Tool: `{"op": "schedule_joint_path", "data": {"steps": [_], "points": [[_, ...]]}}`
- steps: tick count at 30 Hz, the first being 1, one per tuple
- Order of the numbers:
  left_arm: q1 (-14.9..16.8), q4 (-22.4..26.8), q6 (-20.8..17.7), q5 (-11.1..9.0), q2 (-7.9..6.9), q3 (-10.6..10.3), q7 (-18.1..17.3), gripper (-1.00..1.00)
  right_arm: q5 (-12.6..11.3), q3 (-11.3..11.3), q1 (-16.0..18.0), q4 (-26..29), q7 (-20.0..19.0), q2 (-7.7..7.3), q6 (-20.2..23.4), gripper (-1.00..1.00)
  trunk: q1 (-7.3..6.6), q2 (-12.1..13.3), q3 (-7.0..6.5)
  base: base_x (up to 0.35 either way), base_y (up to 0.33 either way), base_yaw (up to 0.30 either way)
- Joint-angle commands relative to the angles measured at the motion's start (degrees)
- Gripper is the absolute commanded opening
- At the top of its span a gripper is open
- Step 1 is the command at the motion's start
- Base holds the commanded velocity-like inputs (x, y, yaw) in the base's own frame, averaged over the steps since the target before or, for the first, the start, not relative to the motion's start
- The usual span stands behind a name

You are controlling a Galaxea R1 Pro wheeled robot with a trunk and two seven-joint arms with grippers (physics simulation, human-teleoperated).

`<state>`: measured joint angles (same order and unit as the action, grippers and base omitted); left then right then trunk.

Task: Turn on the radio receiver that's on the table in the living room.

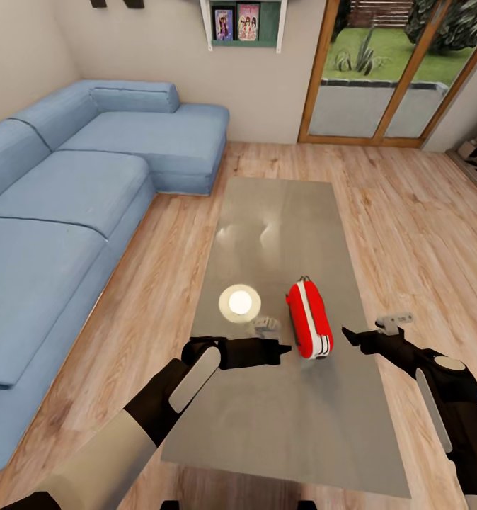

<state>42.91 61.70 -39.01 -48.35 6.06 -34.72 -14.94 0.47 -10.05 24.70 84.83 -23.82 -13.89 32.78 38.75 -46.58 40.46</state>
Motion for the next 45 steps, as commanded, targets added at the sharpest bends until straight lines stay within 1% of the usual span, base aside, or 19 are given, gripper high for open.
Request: {"op": "schedule_joint_path", "data": {"steps": [1,6,9,14,15,17,20,21,24,26,31,33,34,35,36,39,41,44,45], "points": [[0.01,0.00,0.00,0.01,0.00,0.00,0.00,-1.00,0.02,-0.27,0.00,-0.04,0.00,0.00,0.00,1.00,0.00,0.00,0.00,-0.343,0.000,0.000],[0.00,0.07,0.07,0.01,-0.07,0.00,-0.05,-1.00,-0.01,-1.39,0.00,-0.38,0.00,0.00,-0.08,1.00,0.00,0.00,0.00,-0.322,0.000,0.000],[-0.01,0.11,0.15,0.04,-0.20,-0.02,-0.04,-1.00,-0.07,-3.27,0.00,-1.58,0.03,-0.13,-0.45,1.00,0.00,0.00,0.00,-0.229,0.000,0.000],[0.00,0.13,0.16,0.09,-0.61,0.03,-0.11,-1.00,0.96,-4.96,0.00,-5.97,0.14,-1.78,-2.26,1.00,0.00,0.00,0.00,-0.097,0.000,0.000],[0.00,0.10,0.21,0.05,-1.43,0.04,-0.15,-1.00,3.10,-5.49,0.00,-9.53,0.15,-3.08,-5.86,1.00,0.00,0.00,0.00,-0.015,0.000,0.000],[-0.01,0.08,0.24,0.01,-2.42,-0.01,-0.17,-1.00,5.04,-6.18,0.00,-13.09,0.11,-3.55,-8.38,1.00,0.00,0.00,0.00,-0.008,0.000,0.000],[-0.01,-0.15,0.31,-0.16,-4.27,-0.07,-0.17,-1.00,8.01,-8.79,0.00,-17.19,0.02,-3.78,-10.17,1.00,0.00,0.00,0.00,-0.003,0.000,0.000],[-0.01,-0.18,0.31,-0.27,-4.72,-0.09,-0.17,-1.00,8.41,-9.35,0.00,-17.71,0.01,-3.78,-10.30,1.00,0.00,0.00,0.00,-0.001,0.000,0.000],[-0.03,-0.43,0.39,-0.82,-7.34,-0.15,-0.17,-1.00,9.70,-13.06,0.06,-19.48,-0.09,-3.76,-10.94,1.00,0.00,0.00,-0.03,0.000,0.000,0.000],[-0.26,-0.82,0.41,-1.00,-8.25,-0.16,-0.16,-1.00,9.97,-14.78,0.07,-19.87,-0.14,-3.72,-11.16,1.00,0.00,0.00,-0.13,0.000,0.000,0.000],[-0.69,-4.67,1.13,-0.86,-9.34,-0.17,-0.26,-1.00,10.25,-15.88,0.05,-19.96,-0.10,-3.70,-11.31,1.00,0.00,0.00,-0.53,0.000,0.000,0.000],[-0.71,-7.65,3.04,-0.78,-9.66,-0.17,-0.35,-1.00,10.30,-16.04,-0.07,-19.68,-0.09,-3.66,-11.34,1.00,0.00,0.00,-0.71,0.000,0.000,0.000],[-0.71,-11.22,5.76,-0.75,-9.85,-0.17,-0.47,-1.00,10.32,-16.09,-0.27,-19.59,-0.09,-3.64,-11.35,1.00,0.00,0.00,-0.80,0.000,0.000,0.000],[-0.71,-12.54,6.71,-0.74,-9.89,-0.17,-0.50,-1.00,10.32,-16.14,-0.41,-19.58,-0.09,-3.63,-11.35,1.00,0.00,0.00,-0.90,0.000,0.000,0.000],[-0.84,-16.84,9.34,-0.72,-9.95,-0.19,-0.57,-1.00,10.33,-16.52,-0.93,-19.52,-0.09,-3.66,-11.34,1.00,0.00,0.00,-0.99,0.000,0.000,0.000],[-1.20,-24.88,12.72,-0.61,-10.00,-0.24,-1.24,-1.00,10.34,-17.73,-2.08,-19.69,-0.05,-3.66,-11.39,1.00,0.00,0.00,-1.27,0.000,0.000,0.000],[-1.82,-32.03,15.48,-0.45,-10.01,-0.25,-3.75,-1.00,10.31,-18.77,-3.05,-20.12,0.00,-3.68,-11.46,1.00,0.00,0.00,-1.46,0.000,0.000,0.000],[-2.24,-45.21,22.21,-0.24,-10.02,-0.26,-11.42,-1.00,10.56,-20.39,-4.59,-23.02,0.02,-3.76,-13.93,1.00,0.00,0.00,-1.74,0.000,0.000,0.000],[-2.27,-47.61,23.62,-0.23,-10.02,-0.26,-12.93,-1.00,10.82,-20.72,-4.80,-24.04,0.02,-3.78,-14.78,1.00,0.00,0.00,-1.83,0.000,0.000,0.000]]}}
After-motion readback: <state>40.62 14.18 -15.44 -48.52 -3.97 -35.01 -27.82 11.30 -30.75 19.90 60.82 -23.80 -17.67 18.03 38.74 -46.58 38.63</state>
